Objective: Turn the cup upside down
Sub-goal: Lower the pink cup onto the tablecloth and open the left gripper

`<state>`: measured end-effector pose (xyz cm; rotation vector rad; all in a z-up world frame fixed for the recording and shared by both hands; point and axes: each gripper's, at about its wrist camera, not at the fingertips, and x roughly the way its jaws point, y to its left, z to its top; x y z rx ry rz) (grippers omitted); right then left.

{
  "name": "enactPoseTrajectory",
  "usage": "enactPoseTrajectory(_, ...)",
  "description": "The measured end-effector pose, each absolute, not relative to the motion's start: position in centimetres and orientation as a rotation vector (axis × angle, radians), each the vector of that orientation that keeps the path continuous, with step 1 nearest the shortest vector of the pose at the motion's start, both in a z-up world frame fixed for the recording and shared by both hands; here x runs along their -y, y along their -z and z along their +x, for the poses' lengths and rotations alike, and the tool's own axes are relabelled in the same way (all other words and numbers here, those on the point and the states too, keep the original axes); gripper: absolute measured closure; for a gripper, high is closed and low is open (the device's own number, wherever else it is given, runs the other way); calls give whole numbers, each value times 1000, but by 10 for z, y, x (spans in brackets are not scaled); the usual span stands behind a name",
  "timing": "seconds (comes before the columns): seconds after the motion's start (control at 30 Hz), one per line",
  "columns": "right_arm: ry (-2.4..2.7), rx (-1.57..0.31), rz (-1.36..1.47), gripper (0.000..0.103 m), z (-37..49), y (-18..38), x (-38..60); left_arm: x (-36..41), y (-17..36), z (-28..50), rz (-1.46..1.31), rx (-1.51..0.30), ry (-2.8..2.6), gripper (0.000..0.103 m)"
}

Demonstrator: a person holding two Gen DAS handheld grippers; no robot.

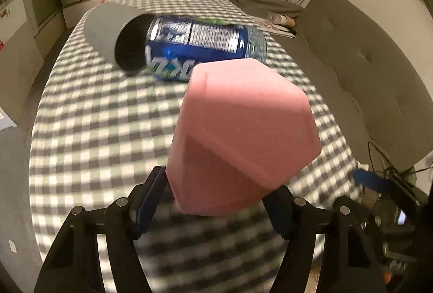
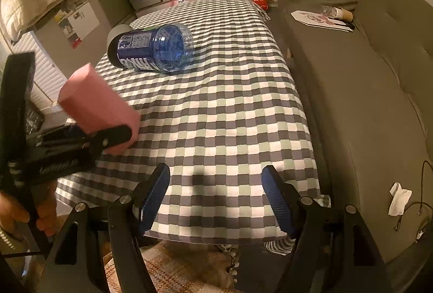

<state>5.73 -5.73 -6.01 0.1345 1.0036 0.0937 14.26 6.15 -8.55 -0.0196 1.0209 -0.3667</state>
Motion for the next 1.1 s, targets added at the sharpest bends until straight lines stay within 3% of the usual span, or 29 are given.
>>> enactPoseTrajectory(0.17, -87, -997, 130, 33, 58, 57, 59, -52, 87, 153, -7, -994, 375, 30)
enactPoseTrajectory(0.27, -88, -987, 129, 33, 59, 51, 60, -57, 86, 149, -16, -1019, 364, 17)
enactPoseTrajectory(0.33, -88, -981, 126, 33, 58, 47, 59, -65, 82, 143, -20, -1012, 325, 17)
enactPoseTrajectory(0.47, -83, -955, 109, 10, 53, 34, 50, -83, 75, 125, -48, -1018, 293, 17)
enactPoseTrajectory(0.53, -93, -936, 104, 10, 48, 26, 45, -93, 68, 110, -47, -1000, 273, 17)
enactPoseTrajectory(0.83, -116, -793, 54, 10, 24, -19, 18, -125, 16, 52, -59, -807, 160, 10)
enactPoseTrajectory(1.0, -100, -671, 34, 0, 5, -35, 6, -134, -5, 26, -46, -677, 125, 4)
enactPoseTrajectory(1.1, -90, -627, 48, 0, -3, -33, 5, -136, -13, 20, -40, -609, 56, 0)
